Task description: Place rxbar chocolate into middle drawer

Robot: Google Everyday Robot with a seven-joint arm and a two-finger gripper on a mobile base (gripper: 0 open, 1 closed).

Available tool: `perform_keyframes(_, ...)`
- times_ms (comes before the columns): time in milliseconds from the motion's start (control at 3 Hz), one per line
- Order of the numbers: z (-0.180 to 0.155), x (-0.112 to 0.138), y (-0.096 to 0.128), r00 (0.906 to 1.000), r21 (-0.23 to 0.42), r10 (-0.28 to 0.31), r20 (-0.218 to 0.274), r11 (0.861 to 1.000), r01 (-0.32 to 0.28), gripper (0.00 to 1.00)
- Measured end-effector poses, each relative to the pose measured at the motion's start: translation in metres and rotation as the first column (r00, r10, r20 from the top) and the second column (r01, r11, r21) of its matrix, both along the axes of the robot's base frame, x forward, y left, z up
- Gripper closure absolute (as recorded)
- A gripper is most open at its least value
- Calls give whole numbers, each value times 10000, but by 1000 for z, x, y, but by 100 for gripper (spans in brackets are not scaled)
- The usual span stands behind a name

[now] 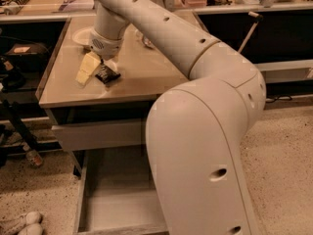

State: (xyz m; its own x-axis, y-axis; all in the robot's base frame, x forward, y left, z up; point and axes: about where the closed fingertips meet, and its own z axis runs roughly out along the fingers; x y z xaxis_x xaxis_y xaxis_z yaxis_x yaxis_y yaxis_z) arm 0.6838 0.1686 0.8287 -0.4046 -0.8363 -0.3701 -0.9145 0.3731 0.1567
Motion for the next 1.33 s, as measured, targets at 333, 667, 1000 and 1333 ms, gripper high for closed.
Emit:
perform_keyframes(333, -12, 13, -5, 9993, -277, -166, 338, 9995, 176, 19)
perform_keyframes(667, -12, 13, -5, 9992, -281, -169, 351, 9994, 179, 42)
perform_keyframes(1000, -13, 13, -5, 9992, -281, -168, 350, 9994, 178, 65)
perform_keyframes(1333, -13, 13, -5, 9992, -281, -168, 350, 9994, 178, 89)
